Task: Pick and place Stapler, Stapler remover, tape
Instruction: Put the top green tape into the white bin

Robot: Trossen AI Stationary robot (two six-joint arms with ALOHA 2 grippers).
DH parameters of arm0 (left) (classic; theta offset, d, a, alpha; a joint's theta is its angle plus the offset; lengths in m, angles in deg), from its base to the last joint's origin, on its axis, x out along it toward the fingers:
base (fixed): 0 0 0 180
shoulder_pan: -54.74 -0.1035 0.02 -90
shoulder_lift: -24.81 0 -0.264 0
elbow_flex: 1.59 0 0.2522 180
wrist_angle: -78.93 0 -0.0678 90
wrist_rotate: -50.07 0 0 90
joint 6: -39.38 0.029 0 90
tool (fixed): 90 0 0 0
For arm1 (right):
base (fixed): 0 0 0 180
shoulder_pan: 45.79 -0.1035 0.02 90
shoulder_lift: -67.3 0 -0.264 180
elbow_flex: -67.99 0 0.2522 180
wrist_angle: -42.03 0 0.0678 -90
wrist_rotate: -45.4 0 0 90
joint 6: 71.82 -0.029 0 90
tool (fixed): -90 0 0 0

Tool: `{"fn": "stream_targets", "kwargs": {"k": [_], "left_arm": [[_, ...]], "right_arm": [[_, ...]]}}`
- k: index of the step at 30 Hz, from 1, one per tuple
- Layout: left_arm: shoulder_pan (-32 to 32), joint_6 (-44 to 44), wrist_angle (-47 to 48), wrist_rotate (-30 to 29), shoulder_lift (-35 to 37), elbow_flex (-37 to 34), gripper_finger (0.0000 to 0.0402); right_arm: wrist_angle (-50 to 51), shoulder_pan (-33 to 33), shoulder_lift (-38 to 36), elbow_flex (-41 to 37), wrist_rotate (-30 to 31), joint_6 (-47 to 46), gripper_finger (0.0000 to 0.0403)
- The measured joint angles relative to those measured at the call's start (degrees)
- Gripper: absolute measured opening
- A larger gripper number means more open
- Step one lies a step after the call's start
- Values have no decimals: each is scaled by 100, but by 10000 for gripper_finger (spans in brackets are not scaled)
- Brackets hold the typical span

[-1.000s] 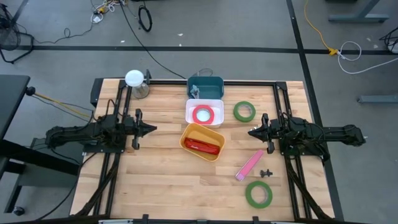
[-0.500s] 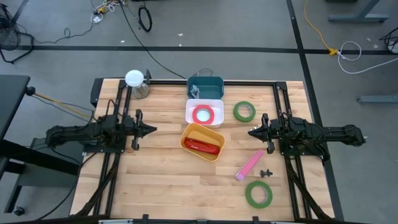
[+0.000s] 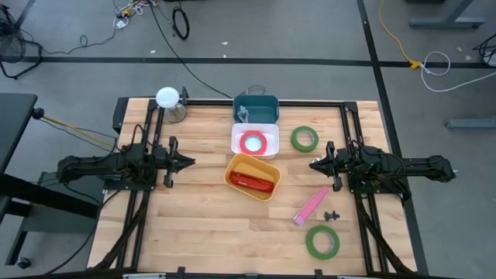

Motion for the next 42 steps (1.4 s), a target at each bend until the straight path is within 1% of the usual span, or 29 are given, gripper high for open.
{"fn": "stream_targets", "kwargs": {"k": [37,42], "left_arm": [[0,0,-70,-42,0,2,37],[0,0,-70,-42,0,2,37]], "right_arm": [[-2,0,0,1,0,0,7],[-265,1,0,-1,0,-73,7]]}}
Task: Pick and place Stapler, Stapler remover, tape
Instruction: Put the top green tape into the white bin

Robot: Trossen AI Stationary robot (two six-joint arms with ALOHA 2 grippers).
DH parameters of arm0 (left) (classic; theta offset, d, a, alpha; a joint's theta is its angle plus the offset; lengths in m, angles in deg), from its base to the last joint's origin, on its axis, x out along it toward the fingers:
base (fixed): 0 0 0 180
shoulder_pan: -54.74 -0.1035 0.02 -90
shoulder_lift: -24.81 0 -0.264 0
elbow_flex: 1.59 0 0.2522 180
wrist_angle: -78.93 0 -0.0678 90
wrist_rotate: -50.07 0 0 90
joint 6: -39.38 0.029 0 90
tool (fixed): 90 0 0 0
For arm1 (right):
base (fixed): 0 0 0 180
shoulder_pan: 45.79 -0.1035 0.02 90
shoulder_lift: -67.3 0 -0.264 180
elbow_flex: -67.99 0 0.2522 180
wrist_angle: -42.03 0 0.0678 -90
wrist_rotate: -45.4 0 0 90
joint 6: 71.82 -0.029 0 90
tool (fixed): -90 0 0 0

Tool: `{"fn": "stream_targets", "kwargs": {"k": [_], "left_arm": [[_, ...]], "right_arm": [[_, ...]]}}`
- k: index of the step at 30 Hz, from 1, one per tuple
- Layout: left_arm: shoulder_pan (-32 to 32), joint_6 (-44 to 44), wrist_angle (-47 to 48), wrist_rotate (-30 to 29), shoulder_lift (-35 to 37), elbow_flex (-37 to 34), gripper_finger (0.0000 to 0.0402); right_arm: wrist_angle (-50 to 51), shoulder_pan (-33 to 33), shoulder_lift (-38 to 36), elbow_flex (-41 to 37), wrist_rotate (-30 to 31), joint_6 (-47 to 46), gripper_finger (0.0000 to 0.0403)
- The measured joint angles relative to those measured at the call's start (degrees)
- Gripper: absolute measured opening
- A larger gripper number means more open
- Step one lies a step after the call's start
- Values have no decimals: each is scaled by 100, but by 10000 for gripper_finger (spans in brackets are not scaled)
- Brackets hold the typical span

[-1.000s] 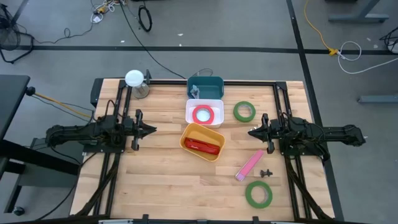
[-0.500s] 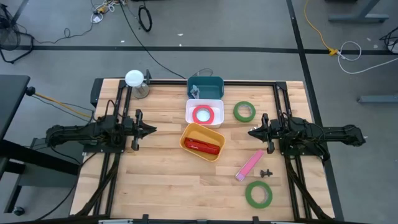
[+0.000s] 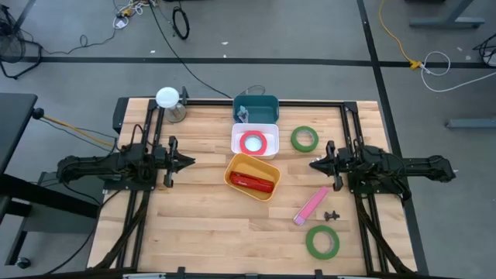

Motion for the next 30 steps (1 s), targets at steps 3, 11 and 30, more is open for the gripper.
{"fn": "stream_targets", "kwargs": {"k": [3,11,30], "left_arm": [[0,0,0,1,0,0,37],[0,0,0,0,0,2,37],[0,-2,2,0,0,2,37]], "right_arm": [[-186,0,0,2,7,-68,7],[-683,0,2,1,742,-125,7],[-1120,0,0,0,708,-124,7]]}}
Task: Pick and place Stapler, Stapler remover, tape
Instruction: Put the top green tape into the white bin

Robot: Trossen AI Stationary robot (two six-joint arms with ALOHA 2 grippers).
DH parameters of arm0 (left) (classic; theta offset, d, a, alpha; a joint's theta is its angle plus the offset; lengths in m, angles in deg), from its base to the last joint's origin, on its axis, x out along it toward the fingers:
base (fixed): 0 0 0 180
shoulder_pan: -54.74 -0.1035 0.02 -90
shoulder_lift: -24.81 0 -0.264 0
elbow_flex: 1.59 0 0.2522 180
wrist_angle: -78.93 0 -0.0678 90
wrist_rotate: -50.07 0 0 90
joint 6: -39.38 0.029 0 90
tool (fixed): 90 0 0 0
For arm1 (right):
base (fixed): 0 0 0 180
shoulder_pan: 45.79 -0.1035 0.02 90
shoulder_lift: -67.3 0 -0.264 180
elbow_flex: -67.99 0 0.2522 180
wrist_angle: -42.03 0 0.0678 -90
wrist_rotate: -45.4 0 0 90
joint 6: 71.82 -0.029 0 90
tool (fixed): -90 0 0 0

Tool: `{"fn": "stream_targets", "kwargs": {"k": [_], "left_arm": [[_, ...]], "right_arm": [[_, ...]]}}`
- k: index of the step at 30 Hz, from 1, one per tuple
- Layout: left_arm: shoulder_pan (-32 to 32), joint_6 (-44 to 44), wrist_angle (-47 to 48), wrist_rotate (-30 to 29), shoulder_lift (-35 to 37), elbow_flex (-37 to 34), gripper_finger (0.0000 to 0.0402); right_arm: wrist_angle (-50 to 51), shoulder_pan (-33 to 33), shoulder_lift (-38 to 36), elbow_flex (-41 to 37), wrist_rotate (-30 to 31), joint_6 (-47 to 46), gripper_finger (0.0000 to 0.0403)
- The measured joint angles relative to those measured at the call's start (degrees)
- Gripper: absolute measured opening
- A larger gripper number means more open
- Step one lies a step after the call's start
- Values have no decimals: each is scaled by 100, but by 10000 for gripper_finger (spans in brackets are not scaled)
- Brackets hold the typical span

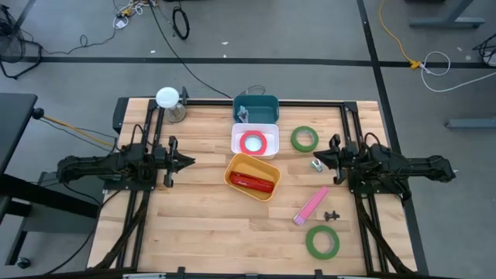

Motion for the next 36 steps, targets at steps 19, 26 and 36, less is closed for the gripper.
{"fn": "stream_targets", "kwargs": {"k": [19,26,36], "left_arm": [[0,0,2,2,0,0,37],[1,0,2,1,0,0,37],[2,0,2,1,0,0,37]], "right_arm": [[-378,2,0,767,395,367,6],[180,0,52,1421,545,409,6],[1073,0,744,2629,650,469,6]]}}
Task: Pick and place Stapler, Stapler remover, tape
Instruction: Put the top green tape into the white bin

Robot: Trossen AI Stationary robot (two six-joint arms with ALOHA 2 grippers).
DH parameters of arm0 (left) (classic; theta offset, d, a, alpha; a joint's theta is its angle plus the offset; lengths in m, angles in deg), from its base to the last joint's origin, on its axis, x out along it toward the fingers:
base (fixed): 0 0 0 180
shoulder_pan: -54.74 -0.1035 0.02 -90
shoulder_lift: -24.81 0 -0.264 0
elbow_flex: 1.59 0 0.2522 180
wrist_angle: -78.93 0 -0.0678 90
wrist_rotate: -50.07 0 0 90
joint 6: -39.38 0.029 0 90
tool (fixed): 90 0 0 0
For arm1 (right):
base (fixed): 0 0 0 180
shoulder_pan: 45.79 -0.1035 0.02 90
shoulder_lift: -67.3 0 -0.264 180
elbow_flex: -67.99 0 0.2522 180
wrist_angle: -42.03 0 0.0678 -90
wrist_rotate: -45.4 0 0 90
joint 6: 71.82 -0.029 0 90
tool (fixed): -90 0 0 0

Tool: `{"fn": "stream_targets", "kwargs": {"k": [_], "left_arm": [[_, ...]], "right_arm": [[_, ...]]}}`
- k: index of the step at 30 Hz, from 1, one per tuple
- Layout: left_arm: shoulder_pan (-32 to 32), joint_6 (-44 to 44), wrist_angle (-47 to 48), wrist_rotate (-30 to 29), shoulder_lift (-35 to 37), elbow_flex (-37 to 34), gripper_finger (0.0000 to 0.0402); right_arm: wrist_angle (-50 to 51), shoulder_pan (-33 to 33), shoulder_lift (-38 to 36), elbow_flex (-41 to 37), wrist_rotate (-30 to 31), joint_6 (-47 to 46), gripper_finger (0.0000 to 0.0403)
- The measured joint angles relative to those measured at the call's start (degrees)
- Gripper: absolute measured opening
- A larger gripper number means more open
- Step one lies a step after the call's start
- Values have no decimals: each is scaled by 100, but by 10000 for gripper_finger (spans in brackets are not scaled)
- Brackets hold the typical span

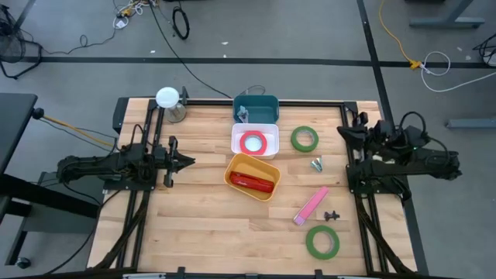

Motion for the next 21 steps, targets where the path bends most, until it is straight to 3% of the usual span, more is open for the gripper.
{"fn": "stream_targets", "kwargs": {"k": [13,21], "left_arm": [[0,0,0,-1,0,0,37],[0,0,0,-1,0,0,37]], "right_arm": [[755,1,1103,1600,-1,180,6],[874,0,1493,1934,-1,200,6]]}}
